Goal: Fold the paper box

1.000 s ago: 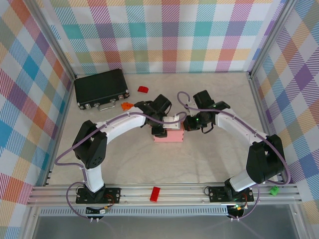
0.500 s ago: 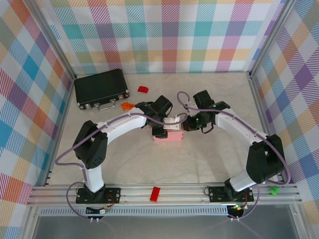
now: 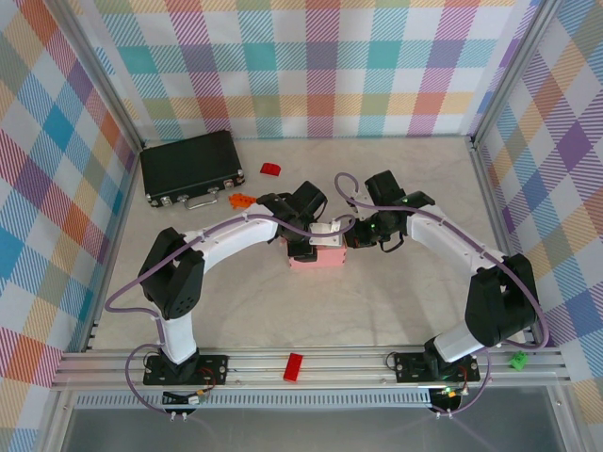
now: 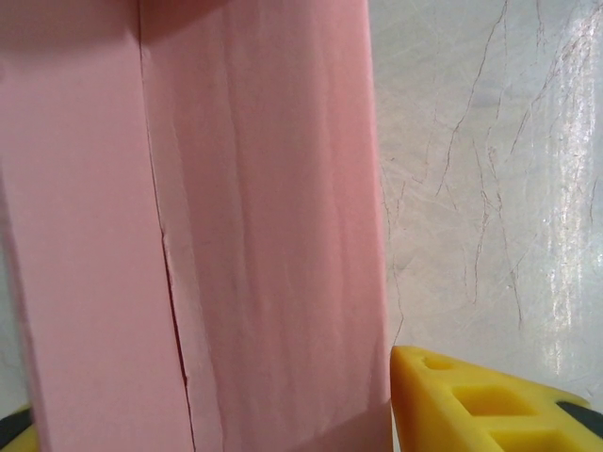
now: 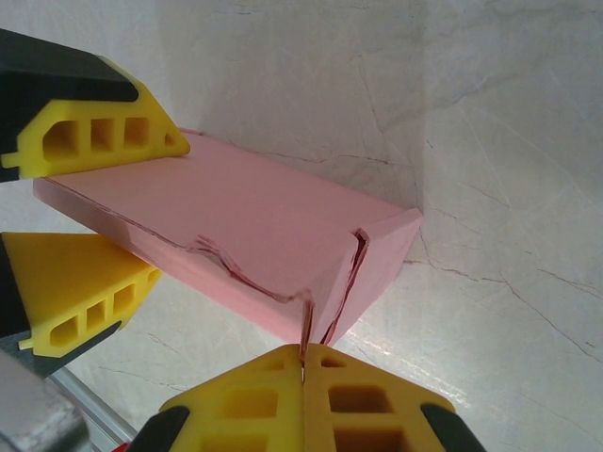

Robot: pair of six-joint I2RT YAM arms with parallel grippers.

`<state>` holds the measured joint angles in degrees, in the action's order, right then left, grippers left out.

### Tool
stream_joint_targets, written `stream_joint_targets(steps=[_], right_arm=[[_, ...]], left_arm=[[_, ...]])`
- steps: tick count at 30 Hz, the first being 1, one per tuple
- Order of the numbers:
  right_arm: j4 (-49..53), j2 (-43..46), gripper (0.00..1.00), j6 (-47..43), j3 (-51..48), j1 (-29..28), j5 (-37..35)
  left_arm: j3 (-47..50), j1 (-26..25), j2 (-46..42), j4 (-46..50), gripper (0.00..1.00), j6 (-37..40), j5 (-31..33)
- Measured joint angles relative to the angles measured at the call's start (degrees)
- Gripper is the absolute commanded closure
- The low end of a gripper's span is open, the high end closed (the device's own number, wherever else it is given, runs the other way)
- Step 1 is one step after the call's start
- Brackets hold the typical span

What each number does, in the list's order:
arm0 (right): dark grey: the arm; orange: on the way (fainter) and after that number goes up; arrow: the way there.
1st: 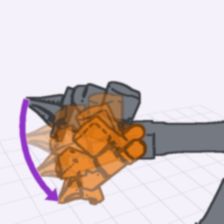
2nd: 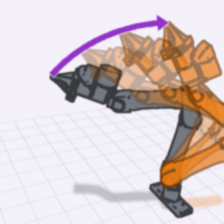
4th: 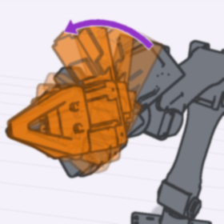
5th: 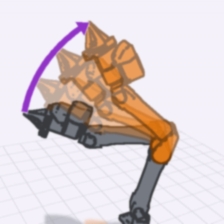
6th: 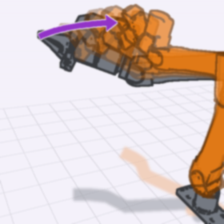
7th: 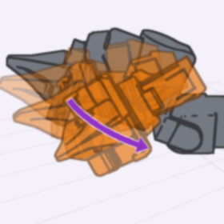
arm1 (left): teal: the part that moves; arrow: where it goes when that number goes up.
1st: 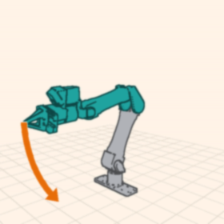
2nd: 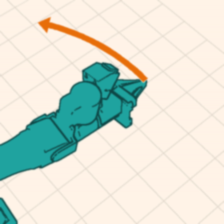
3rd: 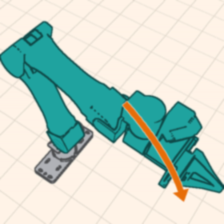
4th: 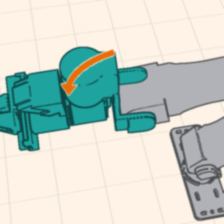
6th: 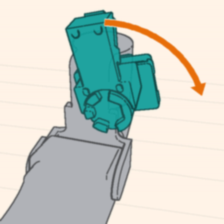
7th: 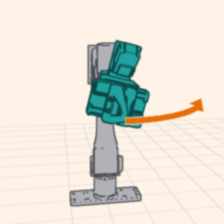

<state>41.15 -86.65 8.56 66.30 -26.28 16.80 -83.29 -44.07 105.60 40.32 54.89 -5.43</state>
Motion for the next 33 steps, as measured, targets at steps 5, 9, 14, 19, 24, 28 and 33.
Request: stream_joint_targets(steps=[5,9,14,19,24,28,33], right_arm=[[-0.1,-0.4,0.94,0.0,0.0,0.0,0.0],[-0.2,-0.6,0.94,0.0,0.0,0.0,0.0],[-0.2,-0.6,0.94,0.0,0.0,0.0,-0.3],[-0.2,-0.6,0.94,0.0,0.0,0.0,-0.7],[-0.2,-0.6,0.94,0.0,0.0,0.0,-0.9],[-0.2,-0.6,0.94,0.0,0.0,0.0,-0.9],[-0.2,-0.6,0.94,0.0,0.0,0.0,-0.9]], left_arm=[[0.0,0.0,0.0,0.0,0.50,-0.1,0.1],[0.0,0.0,0.0,0.0,0.49,-0.3,0.2],[0.0,0.0,0.0,0.0,0.39,-0.6,0.2],[0.0,0.0,-0.2,0.0,0.24,-1.4,0.0],[0.7,-0.1,-4.2,-0.9,0.13,-1.8,-0.9],[1.8,-0.1,-10.0,-3.2,0.07,-3.1,-1.7],[5.4,-0.1,-16.9,-8.9,0.00,-10.3,-0.4]])
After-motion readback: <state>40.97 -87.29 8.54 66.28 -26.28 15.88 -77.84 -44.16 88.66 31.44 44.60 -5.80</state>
